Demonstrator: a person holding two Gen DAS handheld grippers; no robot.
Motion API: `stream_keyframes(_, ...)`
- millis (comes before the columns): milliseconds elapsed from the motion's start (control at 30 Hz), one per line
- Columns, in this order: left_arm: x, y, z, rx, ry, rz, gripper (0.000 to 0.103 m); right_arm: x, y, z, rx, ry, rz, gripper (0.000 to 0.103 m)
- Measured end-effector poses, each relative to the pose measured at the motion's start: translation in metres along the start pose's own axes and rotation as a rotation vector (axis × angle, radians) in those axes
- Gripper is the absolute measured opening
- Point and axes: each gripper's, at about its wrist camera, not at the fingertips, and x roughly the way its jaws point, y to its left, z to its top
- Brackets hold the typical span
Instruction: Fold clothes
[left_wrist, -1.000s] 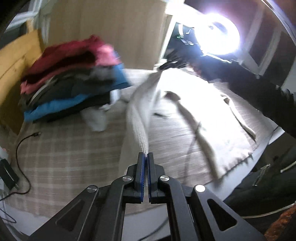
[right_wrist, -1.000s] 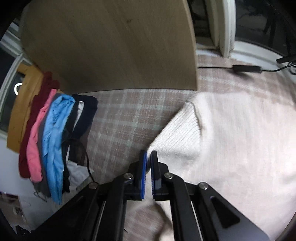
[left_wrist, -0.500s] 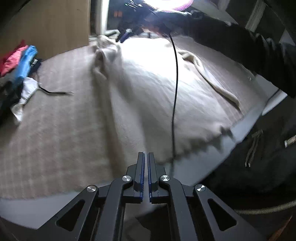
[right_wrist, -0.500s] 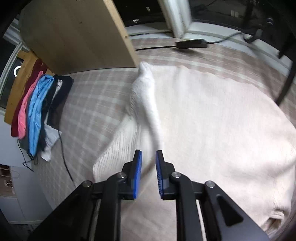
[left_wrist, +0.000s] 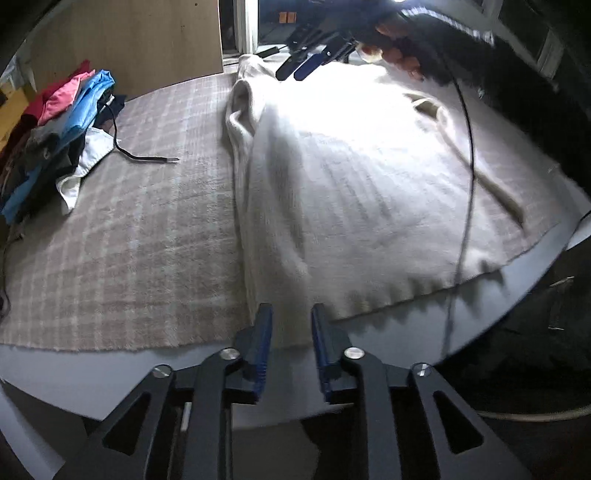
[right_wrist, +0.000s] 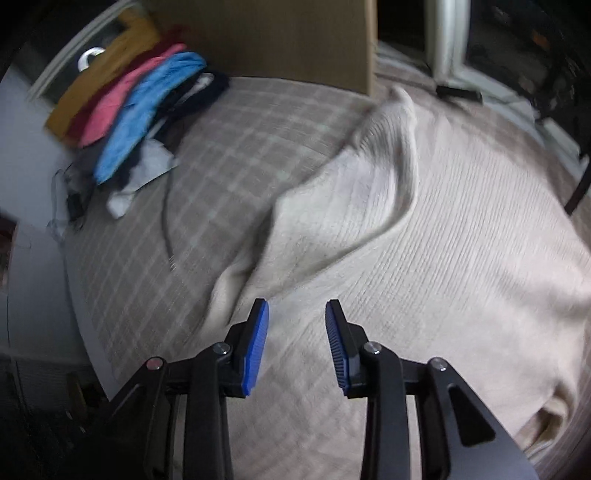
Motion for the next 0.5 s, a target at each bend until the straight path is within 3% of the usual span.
stream_keyframes(167, 0.025, -0.005, 0.004, 0.007, 0.033, 0.045, 0.025, 0.03, -0.019, 0.021, 0.127, 0.039, -0.023, 0.032)
stream_keyframes(233, 0.025, -0.009, 0.003, 0.014, 0.034, 0.009, 0.01, 0.037, -0.021, 0.021, 0.134, 0.057, -0.014, 0.032)
stream_keyframes(300, 0.023, -0.014, 0.003, 0.02, 0.033, -0.031, 0.007, 0.04, -0.024, 0.017, 0.112, 0.068, 0.013, 0.028)
stream_keyframes(333, 0.018, -0.02, 0.002, 0.024, 0.02, -0.074, 0.006, 0.039, -0.026, 0.013, 0.081, 0.075, -0.005, 0.019)
stream_keyframes(400, 0.004, -0.033, 0.0, 0.033, -0.005, -0.151, 0.007, 0.031, -0.027, 0.009, 0.041, 0.072, -0.029, 0.013)
stream_keyframes(500, -0.013, -0.042, -0.007, 0.05, -0.016, -0.195, 0.02, 0.017, -0.026, 0.006, 0.014, 0.049, -0.035, 0.014)
